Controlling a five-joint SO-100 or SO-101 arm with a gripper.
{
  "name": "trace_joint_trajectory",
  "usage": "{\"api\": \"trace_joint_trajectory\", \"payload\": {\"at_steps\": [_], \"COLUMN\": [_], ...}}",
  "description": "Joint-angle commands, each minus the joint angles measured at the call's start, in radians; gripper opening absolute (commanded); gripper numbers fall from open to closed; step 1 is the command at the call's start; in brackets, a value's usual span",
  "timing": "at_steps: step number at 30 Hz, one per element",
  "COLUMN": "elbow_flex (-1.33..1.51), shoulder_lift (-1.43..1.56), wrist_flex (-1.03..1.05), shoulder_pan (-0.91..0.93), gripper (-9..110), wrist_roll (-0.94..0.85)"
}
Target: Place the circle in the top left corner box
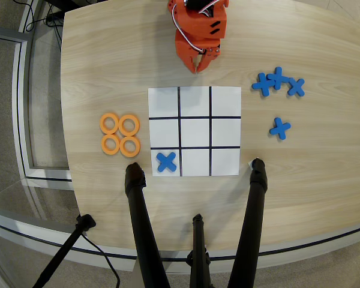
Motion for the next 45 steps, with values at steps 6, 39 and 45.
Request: {"api": "trace_joint_trajectory", "payload": {"at_steps": [6, 39, 45], "elbow_flex": [-0.055, -0.96, -1.054], "shoulder_lift": [-0.035, -1.583, -1.71], "wrist_flex": [0.041, -0.764, -0.785], "shoulder_pan": [0.017, 0.485, 0.514], "gripper": [4, 16, 16], "wrist_roll": [-0.021, -0.127, -0.13]}}
